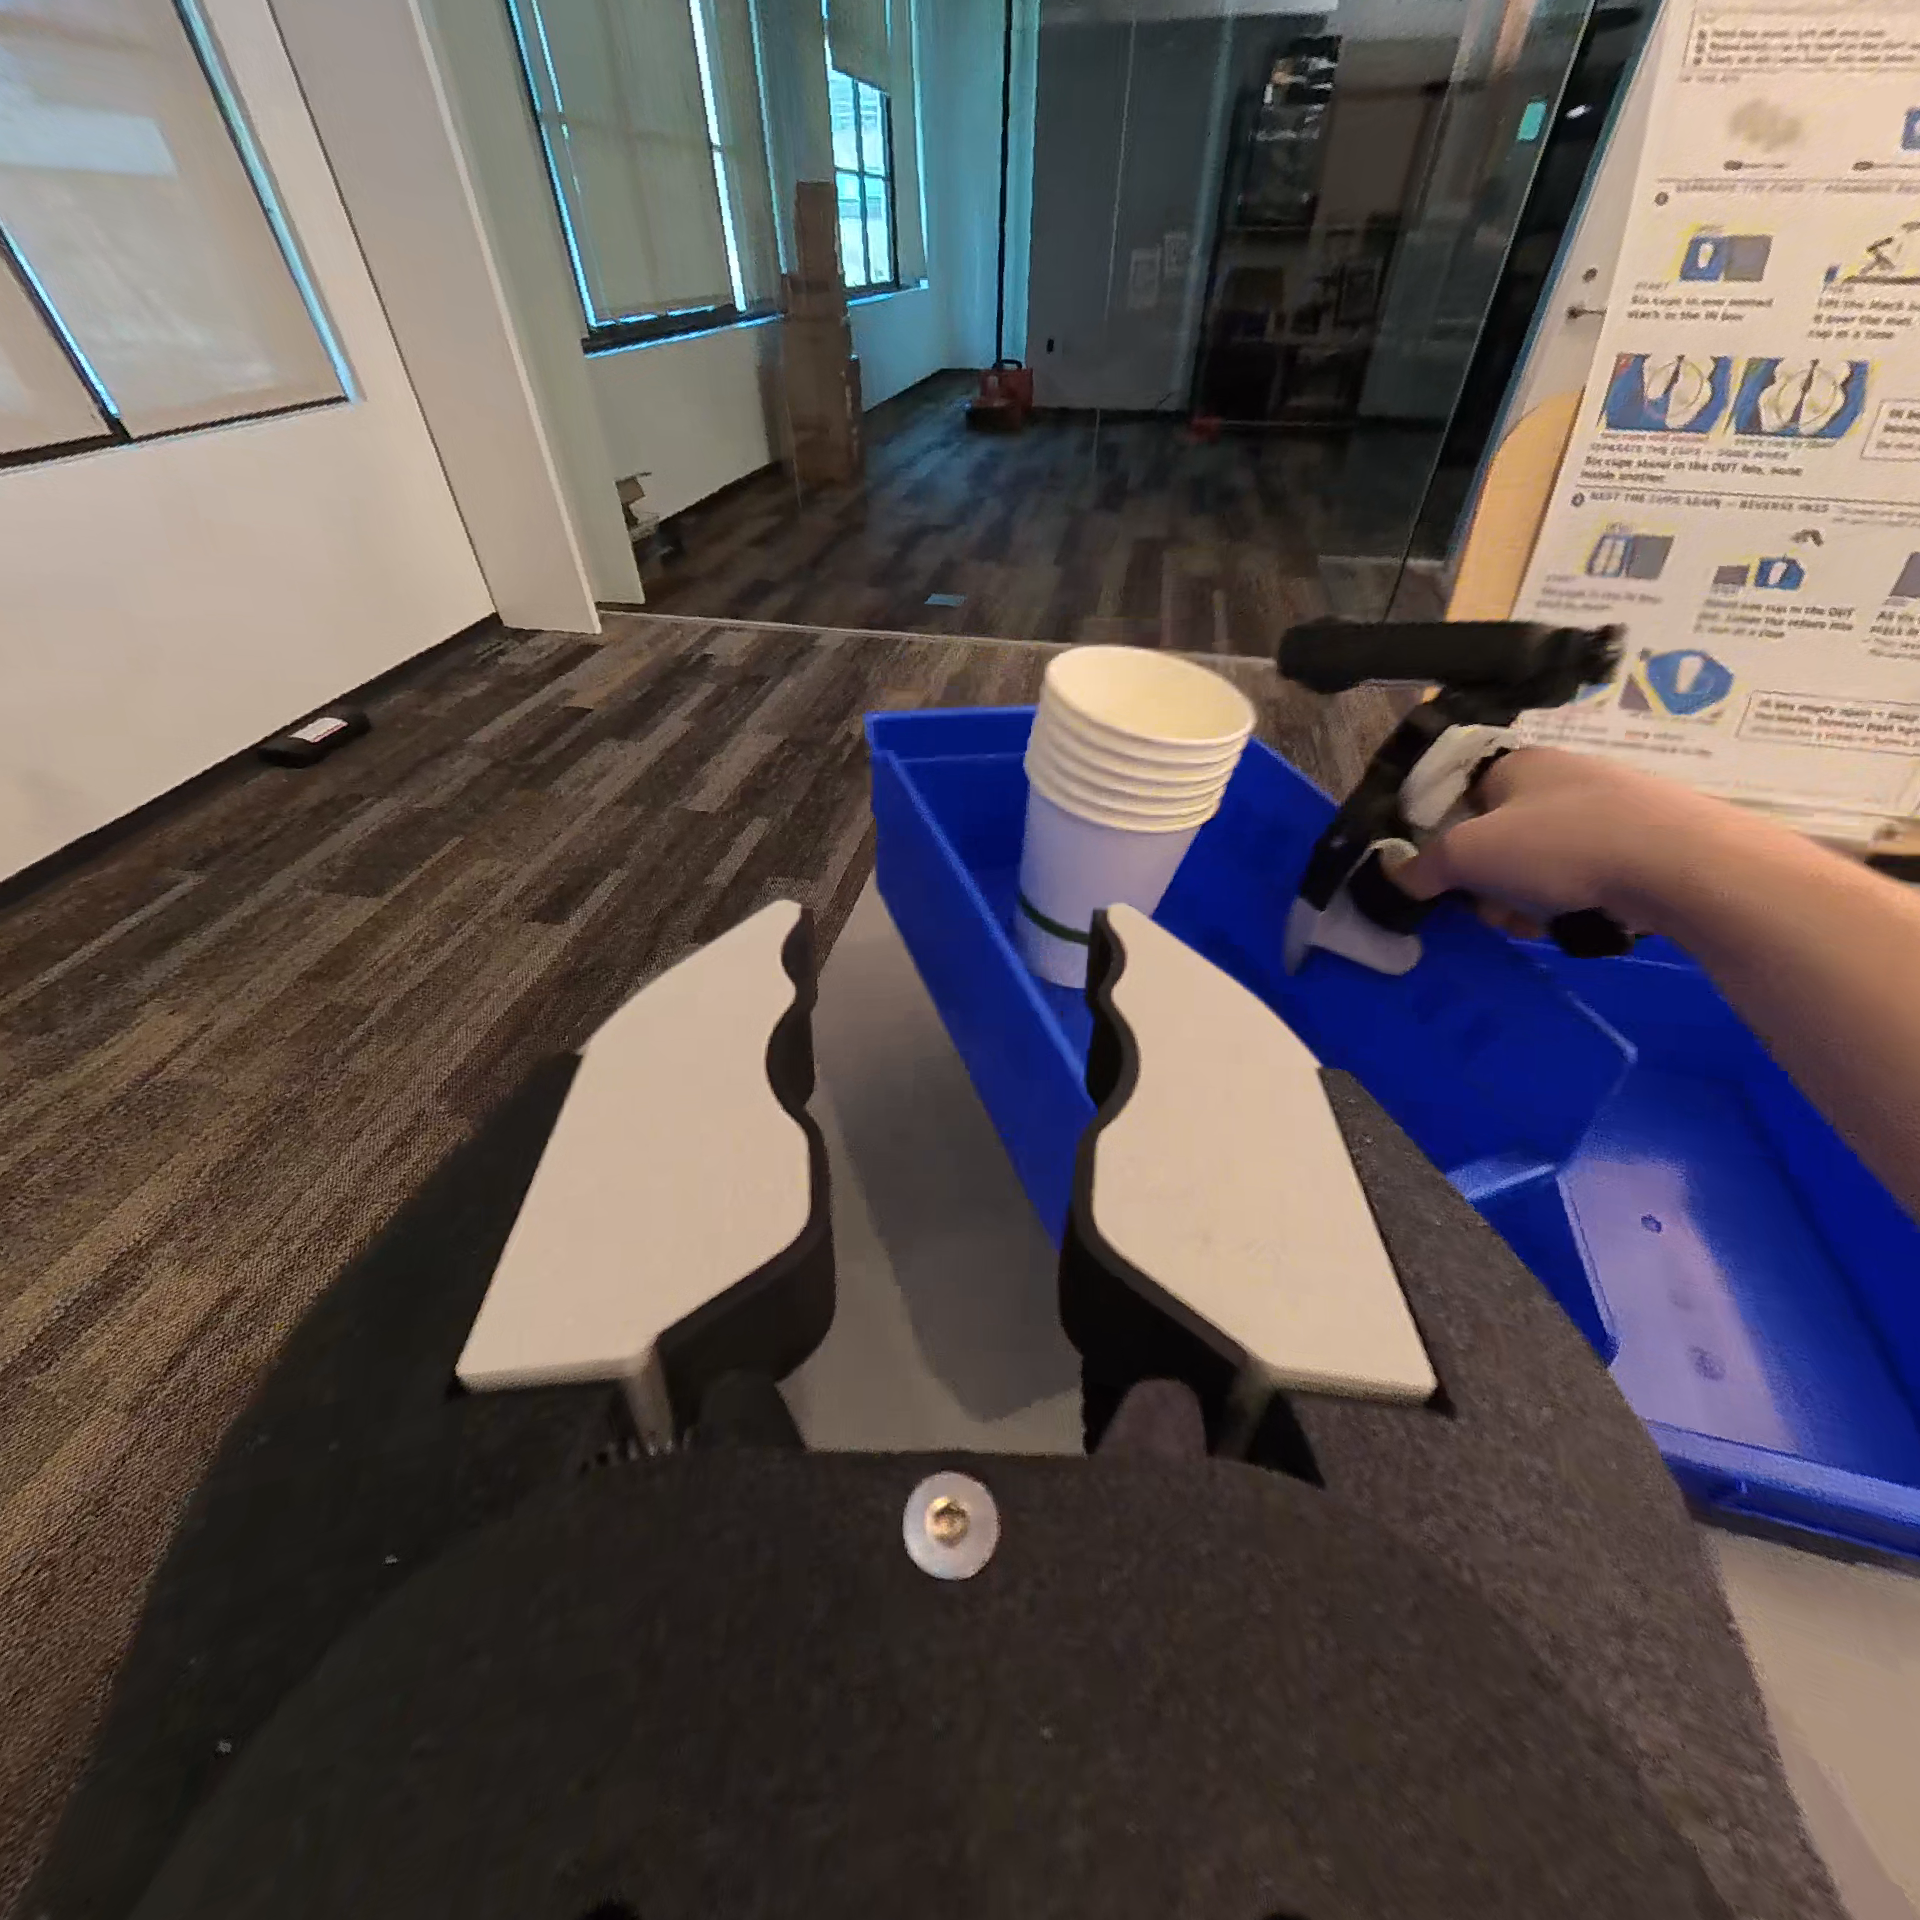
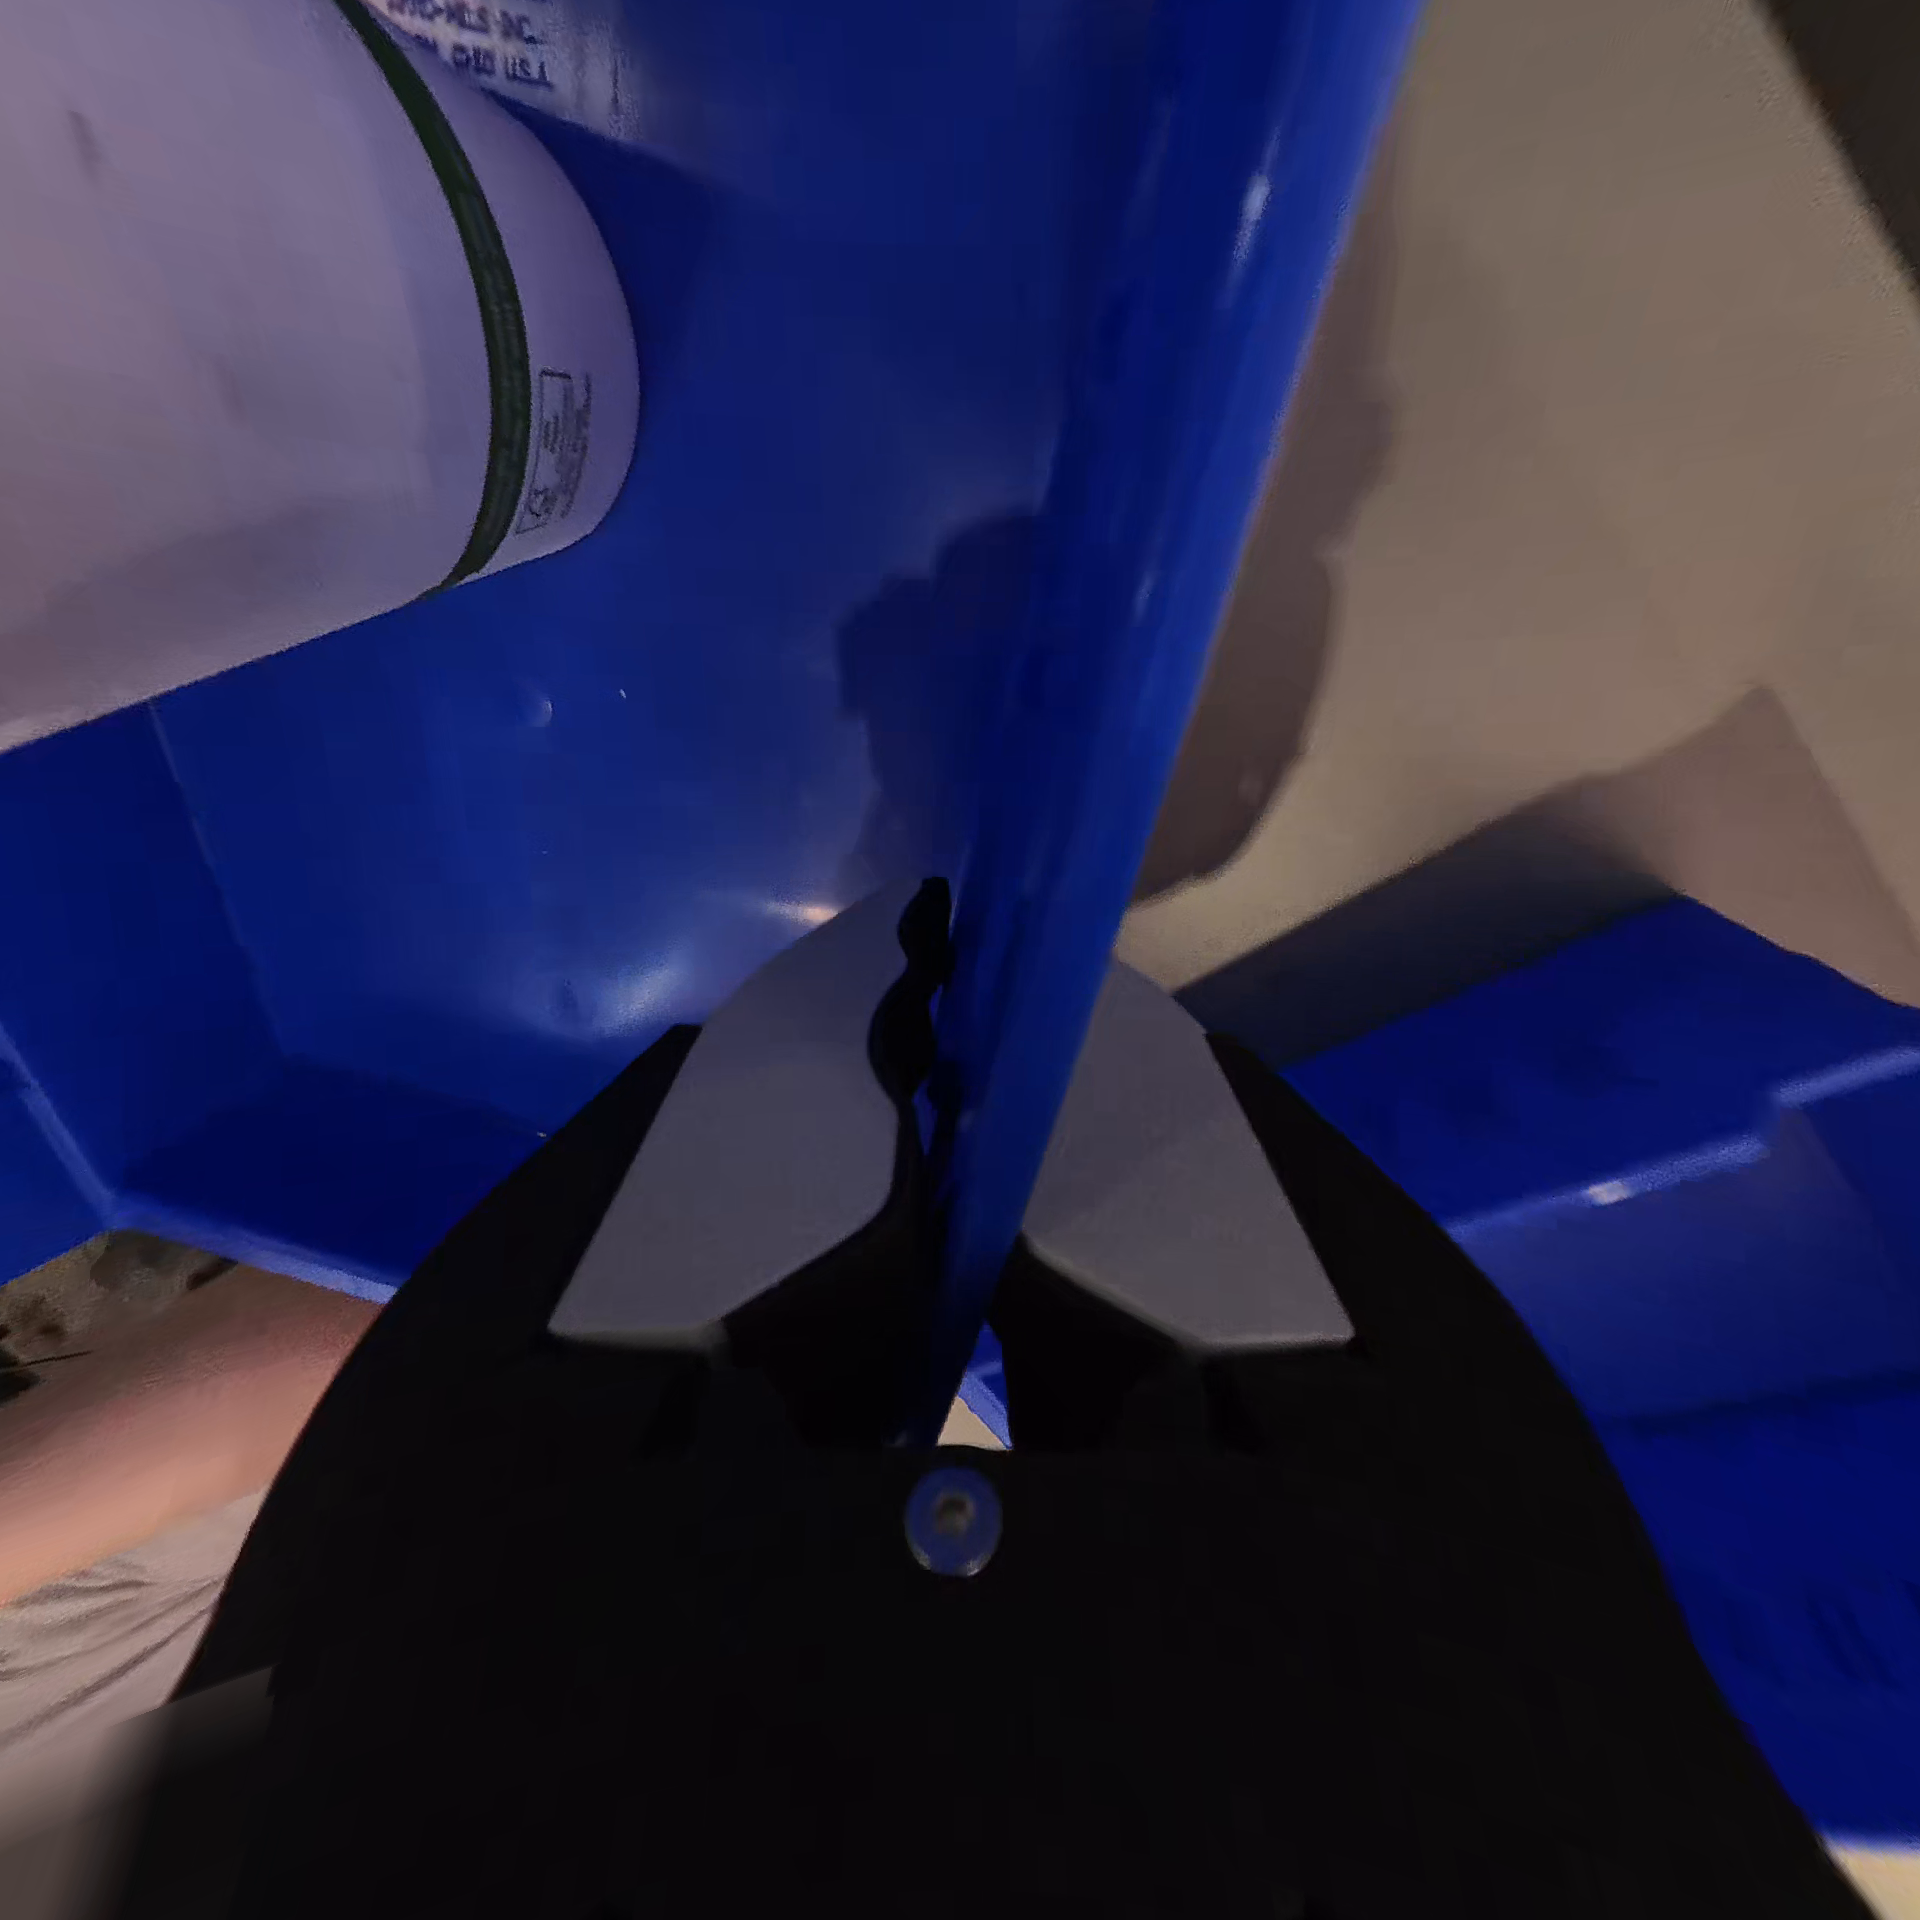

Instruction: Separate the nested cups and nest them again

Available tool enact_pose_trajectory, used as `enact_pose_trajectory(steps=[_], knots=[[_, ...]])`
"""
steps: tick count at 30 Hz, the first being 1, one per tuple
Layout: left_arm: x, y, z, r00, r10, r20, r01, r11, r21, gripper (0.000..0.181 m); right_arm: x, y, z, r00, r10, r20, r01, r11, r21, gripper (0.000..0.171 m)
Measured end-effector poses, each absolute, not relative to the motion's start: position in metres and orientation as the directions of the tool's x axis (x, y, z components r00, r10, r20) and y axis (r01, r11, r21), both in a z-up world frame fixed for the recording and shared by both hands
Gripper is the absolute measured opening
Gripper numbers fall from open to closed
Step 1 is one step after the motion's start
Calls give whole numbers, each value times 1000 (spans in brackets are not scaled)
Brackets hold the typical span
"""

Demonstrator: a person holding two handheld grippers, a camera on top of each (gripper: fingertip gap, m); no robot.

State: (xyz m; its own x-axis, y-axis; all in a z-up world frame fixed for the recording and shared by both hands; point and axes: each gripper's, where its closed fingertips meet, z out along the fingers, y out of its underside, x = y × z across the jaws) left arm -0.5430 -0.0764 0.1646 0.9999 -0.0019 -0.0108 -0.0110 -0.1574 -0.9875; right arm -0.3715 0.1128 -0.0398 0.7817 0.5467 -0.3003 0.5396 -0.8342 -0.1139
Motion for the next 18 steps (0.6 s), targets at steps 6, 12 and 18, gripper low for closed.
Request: enact_pose_trajectory(steps=[6, 12, 18], knots=[[-535, -67, 158, 998, -48, -28, -37, -193, -981, 52, -385, 110, -100, 822, 490, -290, 499, -865, -45, 4], [-530, -64, 159, 997, -74, -30, -44, -190, -981, 52, -384, 107, -130, 853, 432, -293, 445, -895, -26, 4], [-525, -63, 158, 995, -97, -39, -58, -195, -979, 53, -384, 115, -121, 834, 500, -235, 486, -866, -118, 16]])
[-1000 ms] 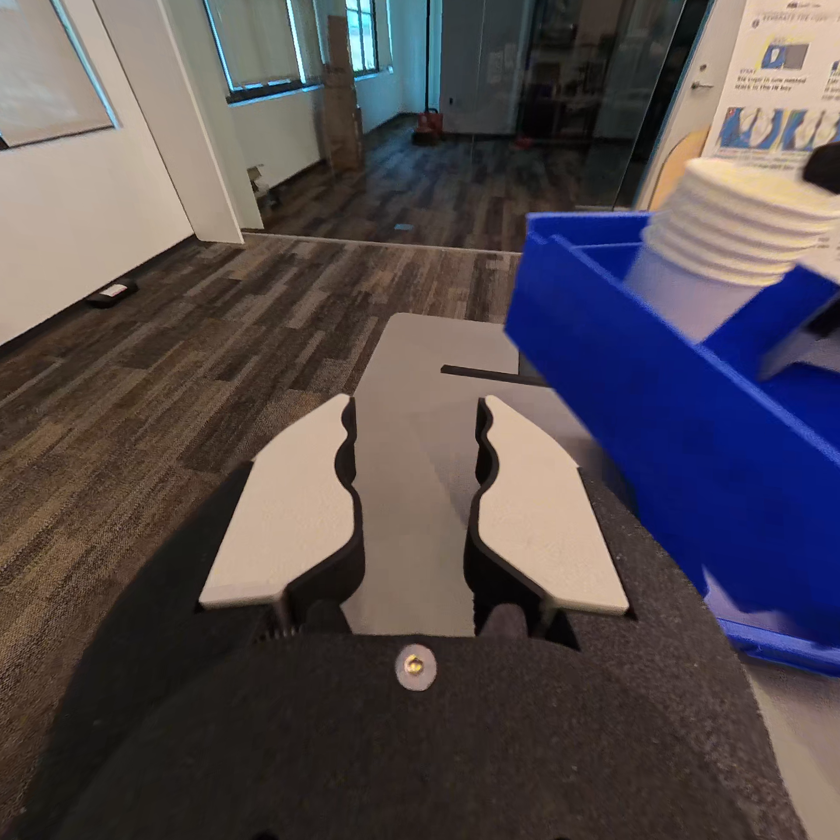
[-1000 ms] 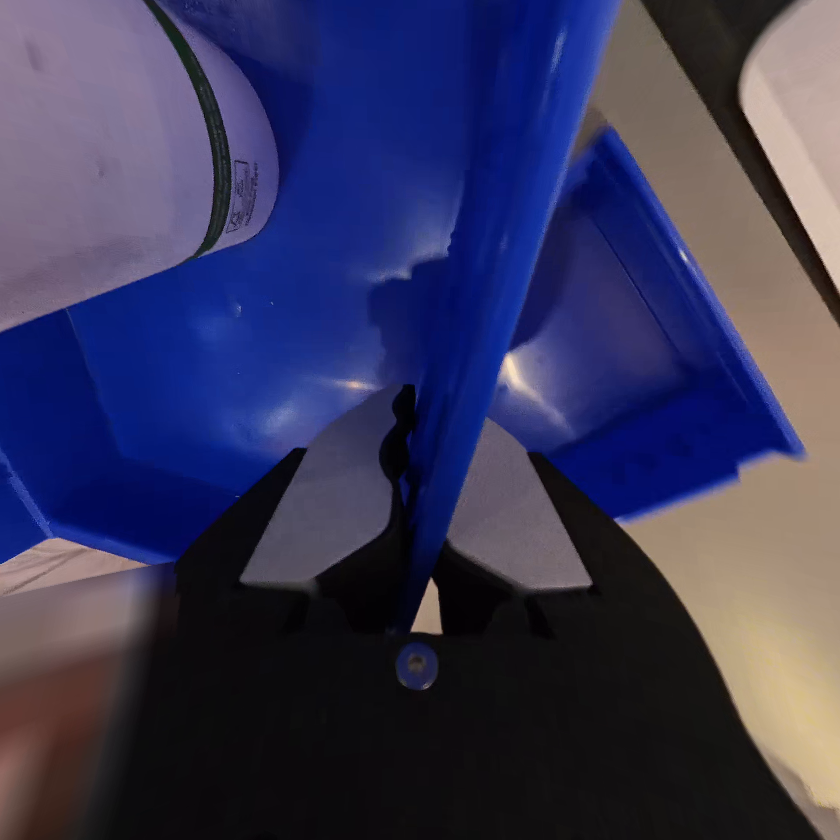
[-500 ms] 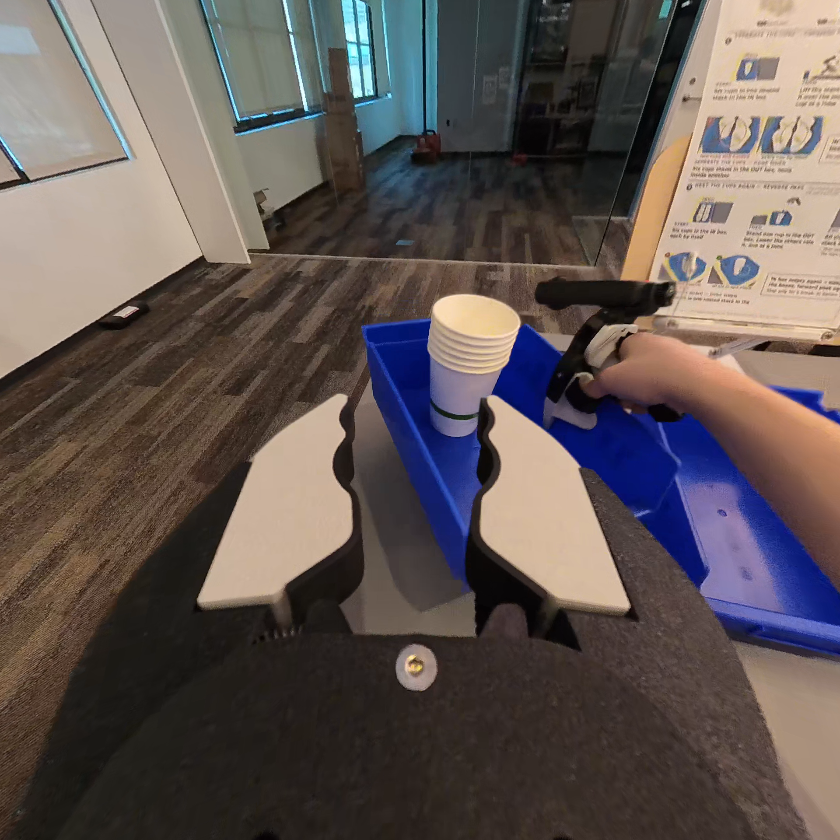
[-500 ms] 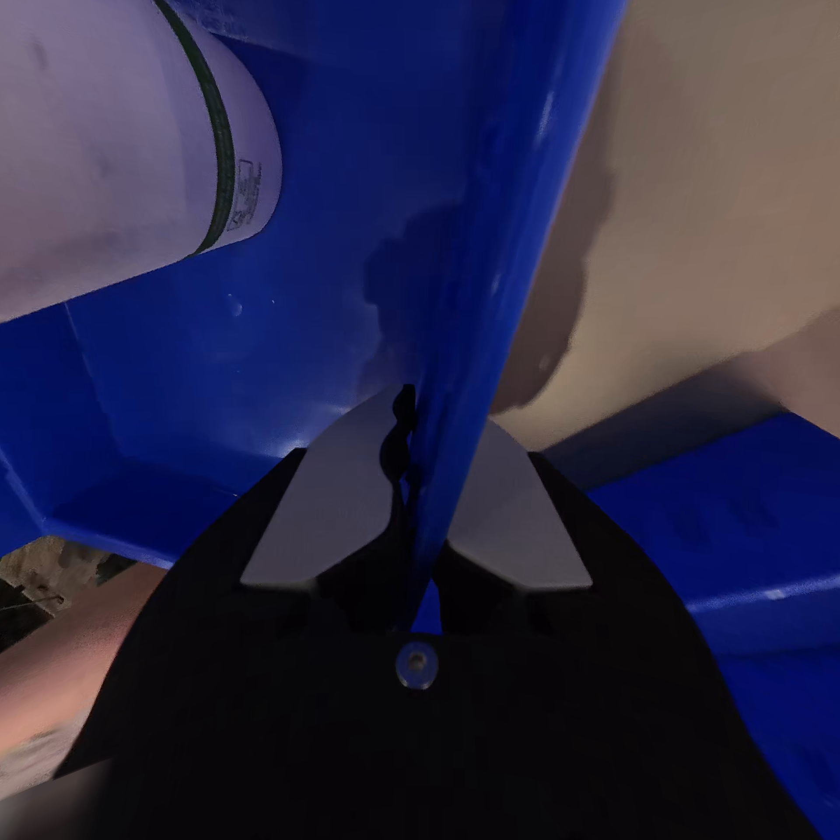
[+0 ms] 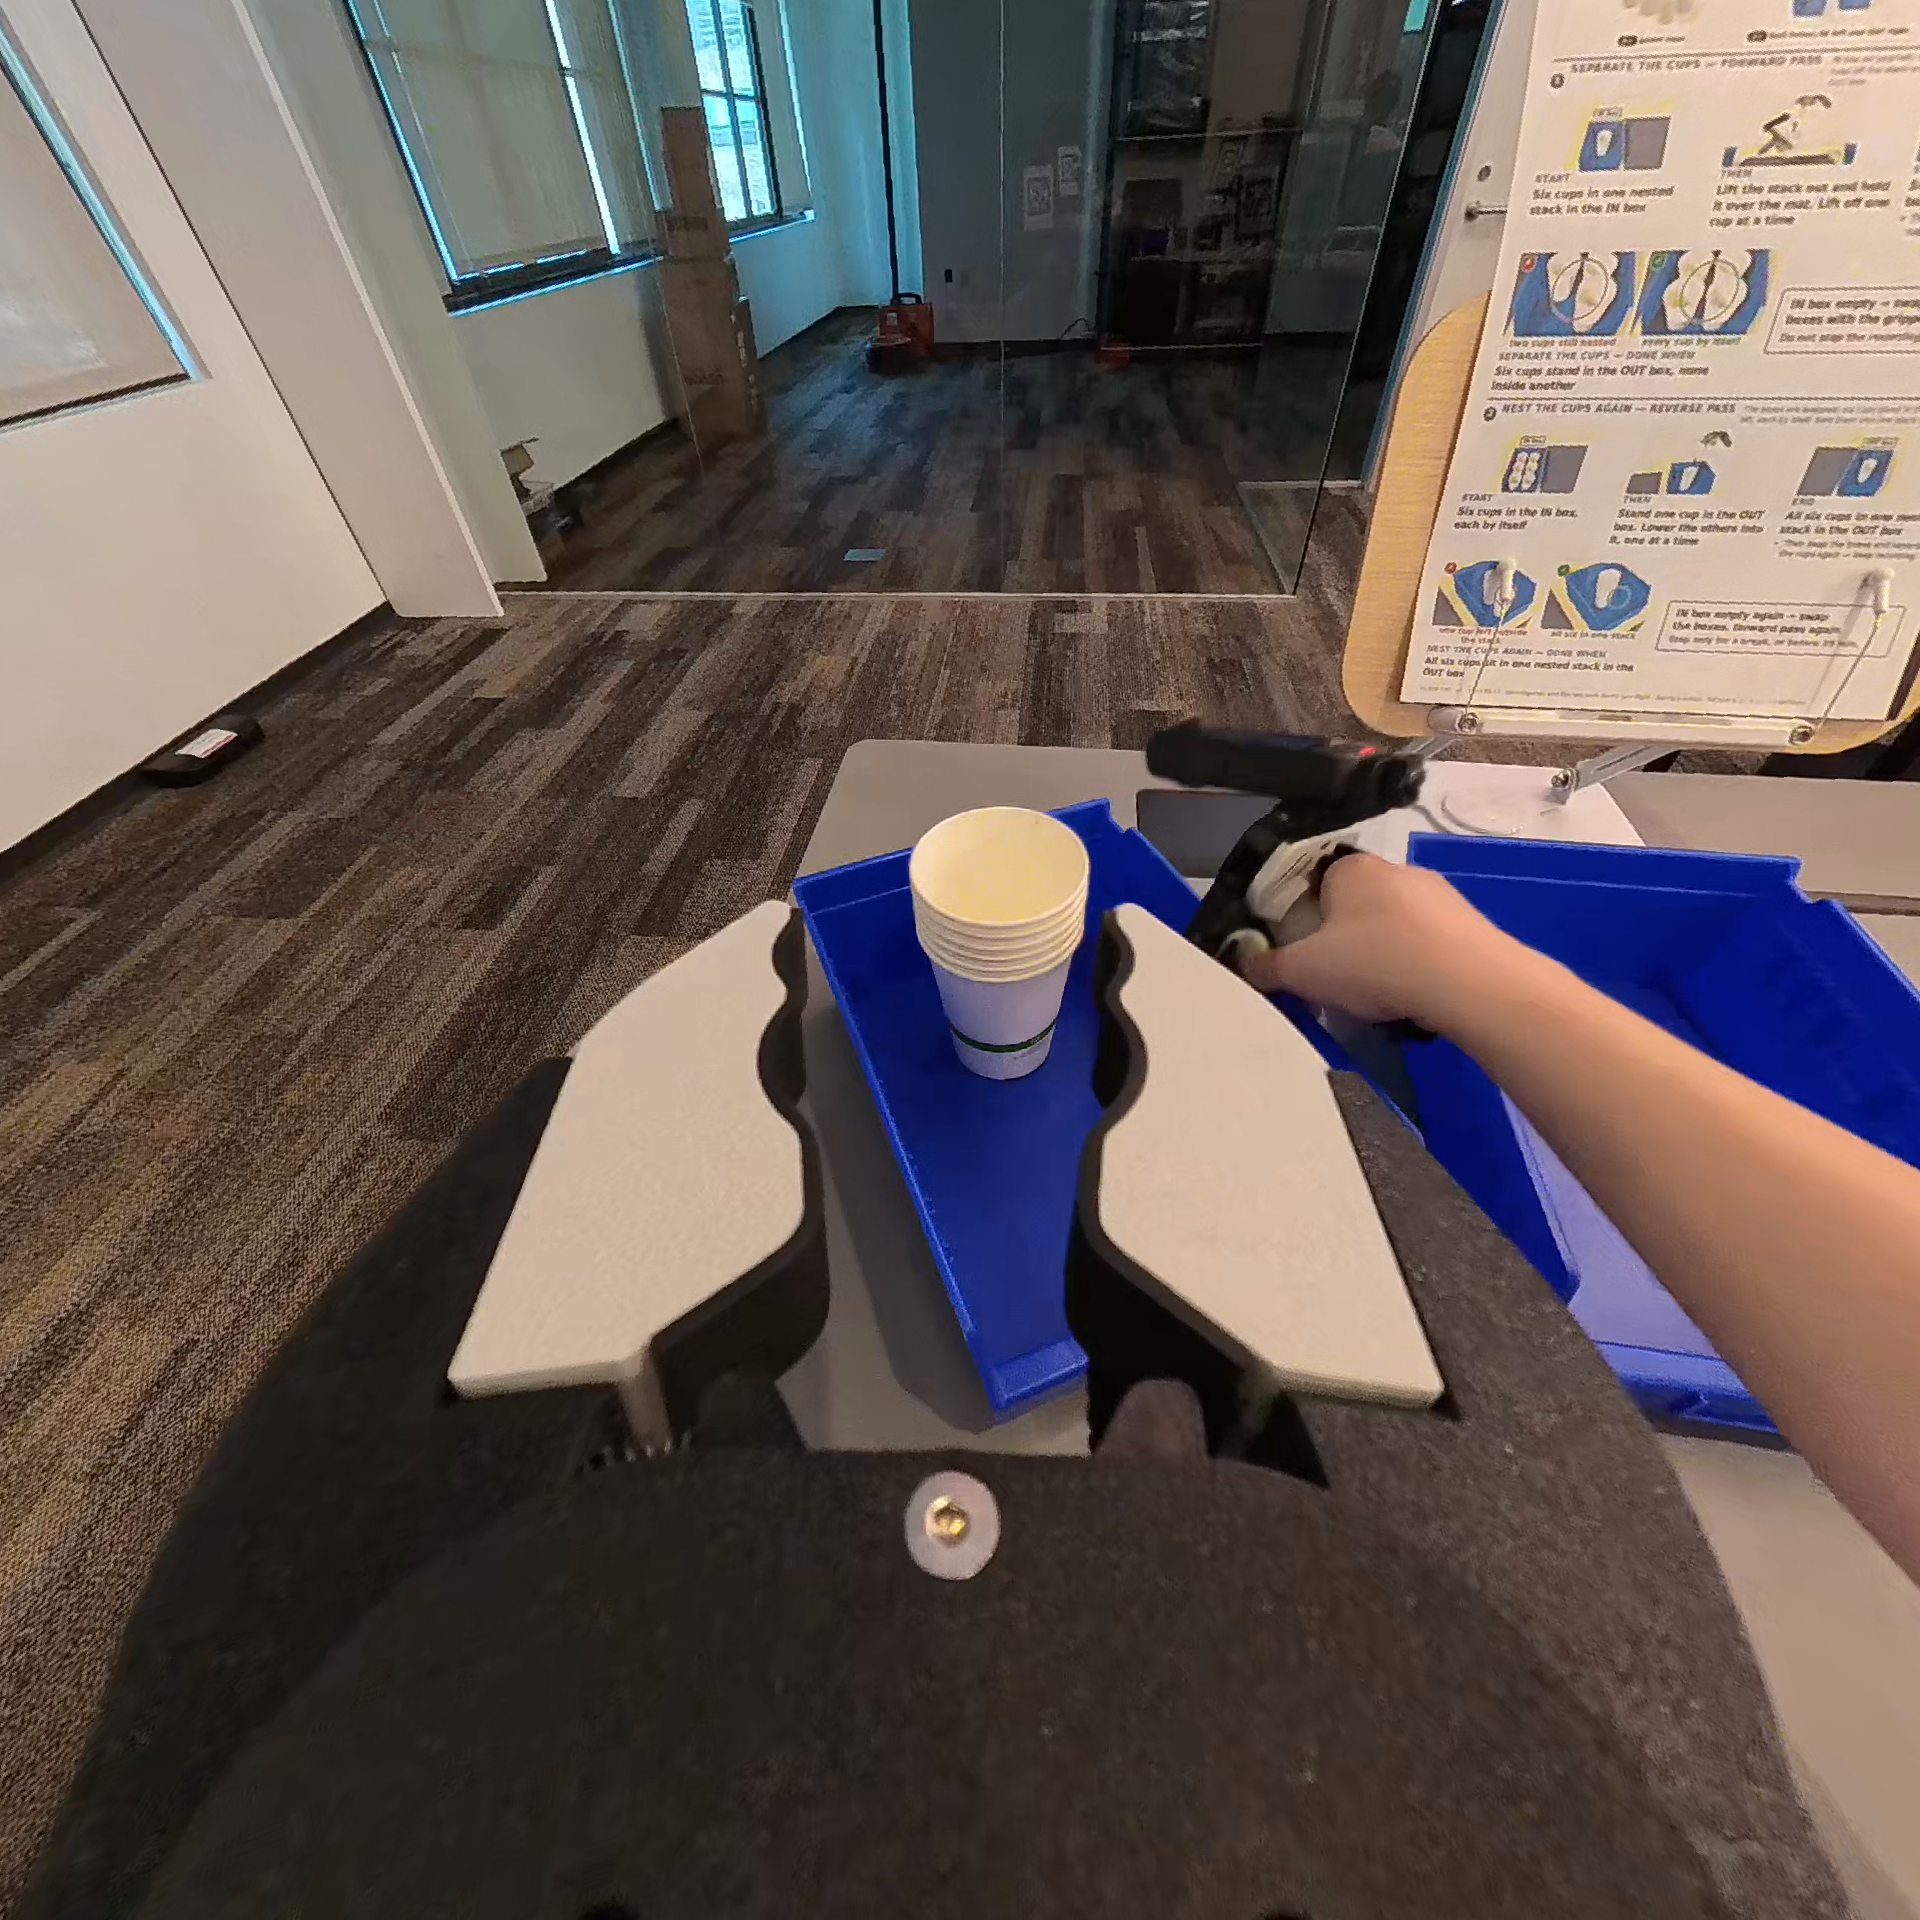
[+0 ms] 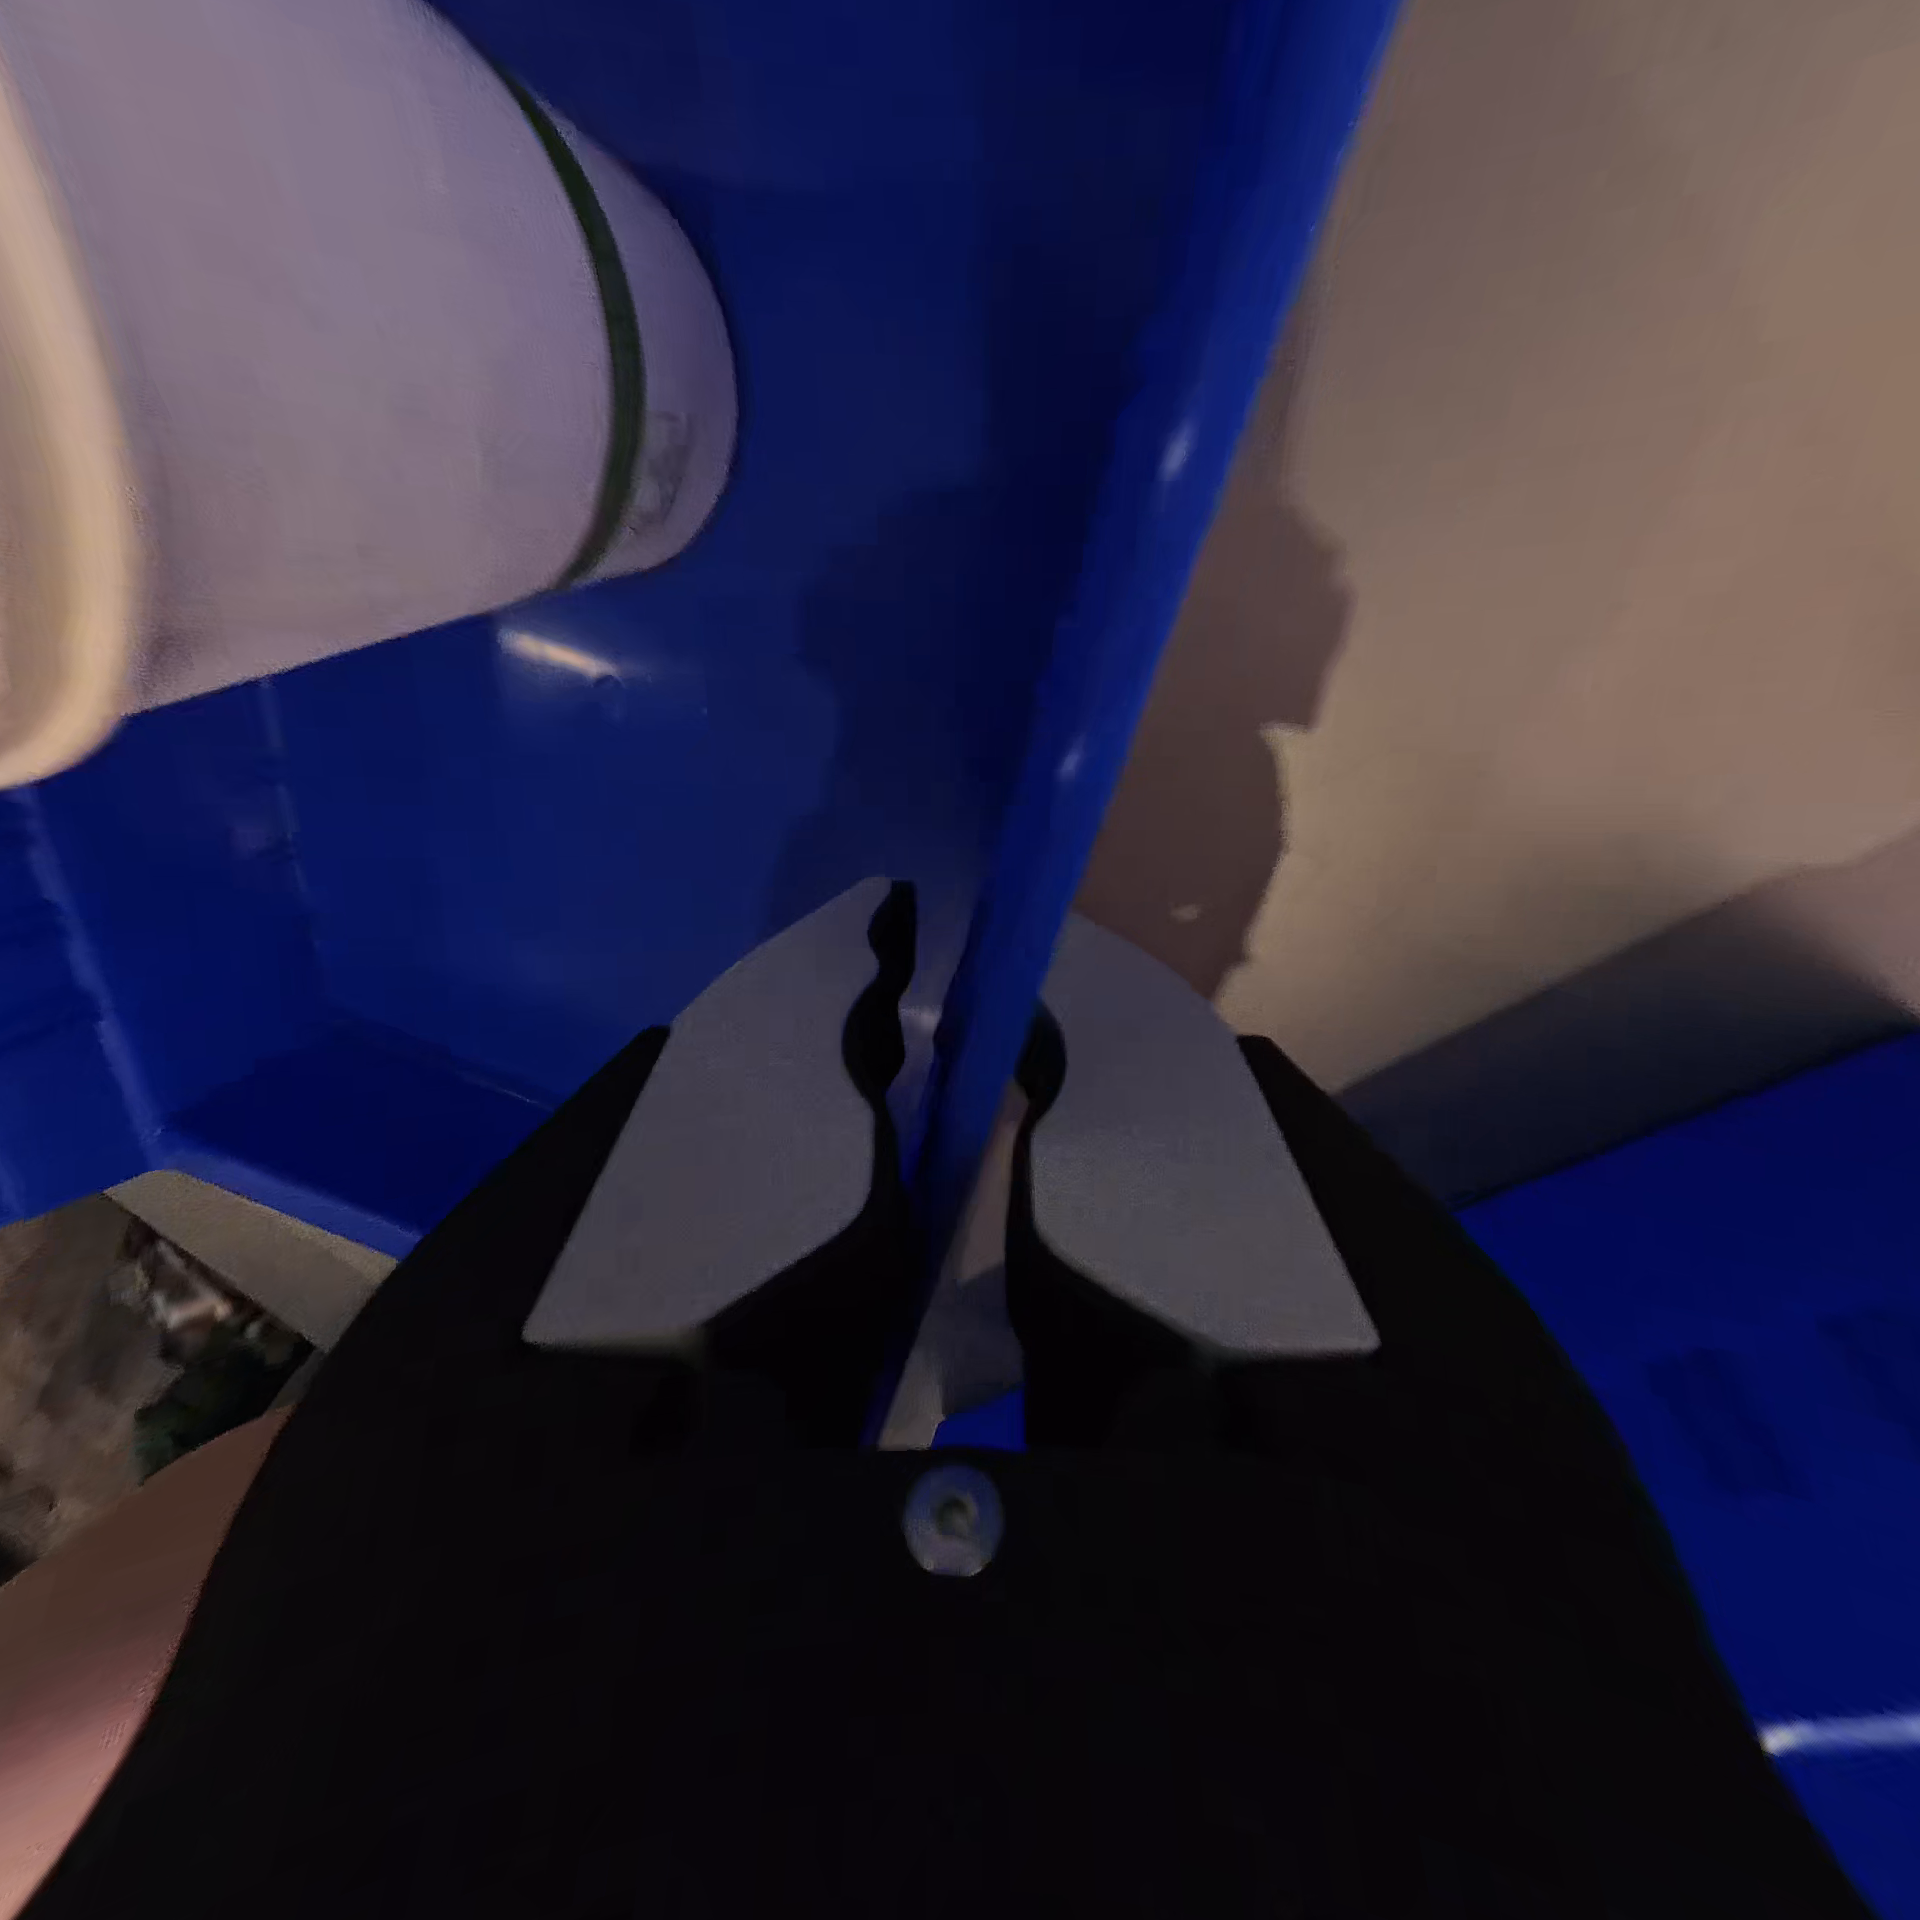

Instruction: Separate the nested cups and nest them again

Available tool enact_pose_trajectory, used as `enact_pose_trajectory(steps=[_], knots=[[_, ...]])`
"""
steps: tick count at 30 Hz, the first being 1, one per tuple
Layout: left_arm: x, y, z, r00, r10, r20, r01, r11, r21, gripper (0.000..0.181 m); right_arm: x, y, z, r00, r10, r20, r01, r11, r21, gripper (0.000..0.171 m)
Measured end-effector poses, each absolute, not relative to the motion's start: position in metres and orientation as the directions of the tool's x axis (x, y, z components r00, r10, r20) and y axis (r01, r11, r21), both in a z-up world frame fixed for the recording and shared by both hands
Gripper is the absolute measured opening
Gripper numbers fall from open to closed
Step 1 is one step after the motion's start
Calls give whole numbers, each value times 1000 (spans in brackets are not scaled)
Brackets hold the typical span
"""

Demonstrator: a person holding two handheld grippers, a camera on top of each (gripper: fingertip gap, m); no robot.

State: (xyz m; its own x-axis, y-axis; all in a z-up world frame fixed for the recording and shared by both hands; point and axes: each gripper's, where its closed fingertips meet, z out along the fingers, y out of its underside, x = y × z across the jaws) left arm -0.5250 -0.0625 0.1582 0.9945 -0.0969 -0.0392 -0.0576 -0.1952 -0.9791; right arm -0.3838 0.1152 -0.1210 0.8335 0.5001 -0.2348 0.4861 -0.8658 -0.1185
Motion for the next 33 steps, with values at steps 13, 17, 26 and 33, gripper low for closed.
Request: enact_pose_trajectory(steps=[13, 17, 26, 33], knots=[[-513, -64, 164, 989, -148, -30, -54, -162, -985, 54, -92, 91, 5, 970, 177, 163, 229, -891, -393, 71], [-501, -62, 166, 983, -173, -58, -86, -159, -984, 54, -61, 51, -62, 993, 120, 18, 120, -954, -274, 68], [-479, -54, 163, 973, -188, -130, -166, -190, -968, 54, -55, 34, -121, 982, 148, -117, 137, -986, -95, 8], [-460, -44, 164, 961, -199, -194, -231, -184, -956, 53, 18, 30, -122, 974, 78, -211, 61, -994, -86, 6]])
